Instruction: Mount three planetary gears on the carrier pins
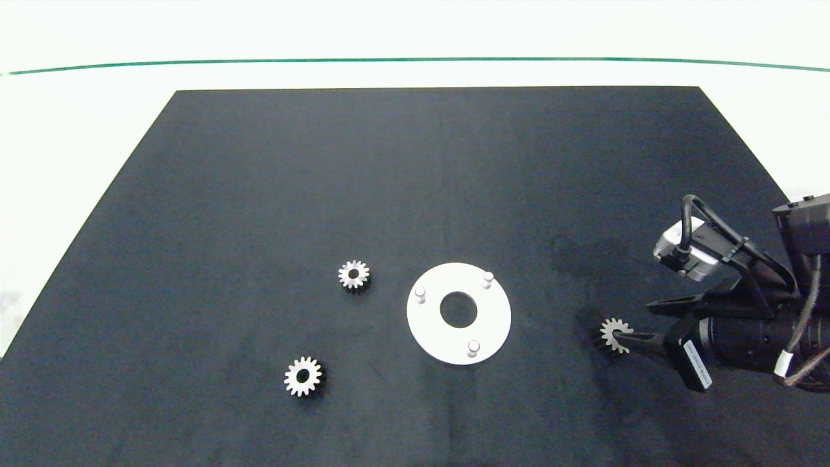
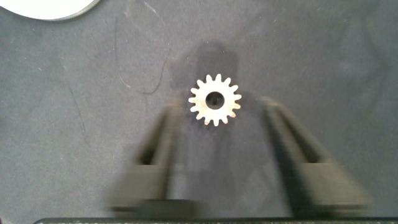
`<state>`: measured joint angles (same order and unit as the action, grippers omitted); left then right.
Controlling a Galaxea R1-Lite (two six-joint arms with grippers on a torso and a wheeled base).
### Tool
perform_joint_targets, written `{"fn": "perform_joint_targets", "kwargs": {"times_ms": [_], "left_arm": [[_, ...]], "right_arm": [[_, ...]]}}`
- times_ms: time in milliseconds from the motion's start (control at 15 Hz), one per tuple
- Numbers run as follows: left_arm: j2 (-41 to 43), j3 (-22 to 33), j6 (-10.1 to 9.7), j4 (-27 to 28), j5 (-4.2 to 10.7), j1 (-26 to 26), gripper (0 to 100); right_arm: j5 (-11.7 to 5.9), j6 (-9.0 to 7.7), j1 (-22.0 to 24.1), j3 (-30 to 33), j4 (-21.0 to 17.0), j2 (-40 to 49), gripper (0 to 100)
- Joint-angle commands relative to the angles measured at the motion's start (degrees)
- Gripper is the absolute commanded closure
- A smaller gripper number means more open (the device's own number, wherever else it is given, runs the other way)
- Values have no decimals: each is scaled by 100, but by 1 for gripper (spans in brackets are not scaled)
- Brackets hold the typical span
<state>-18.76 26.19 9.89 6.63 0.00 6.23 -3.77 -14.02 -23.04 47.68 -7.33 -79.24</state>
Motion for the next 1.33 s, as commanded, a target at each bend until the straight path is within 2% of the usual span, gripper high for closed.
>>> {"fn": "perform_joint_targets", "kwargs": {"times_ms": [67,200,400,467,733,933,1133,1333], "left_arm": [[4,1,5,5,0,1,0],[4,1,5,5,0,1,0],[-5,1,5,5,0,10,0],[-5,1,5,5,0,10,0],[4,9,-4,14,0,10,0],[4,9,-4,14,0,10,0],[4,18,-4,5,0,10,0],[-5,53,-4,14,0,10,0]], "right_arm": [[8,4,1,-66,3,-118,0],[25,22,1,-338,249,-180,0],[25,22,28,-1041,1568,-294,0],[25,22,63,-1155,1796,-320,0],[60,92,98,-1278,1831,-311,4],[69,215,98,-1322,1831,-303,10],[192,207,221,-1314,1849,-320,16],[236,207,256,-1287,1858,-426,22]]}}
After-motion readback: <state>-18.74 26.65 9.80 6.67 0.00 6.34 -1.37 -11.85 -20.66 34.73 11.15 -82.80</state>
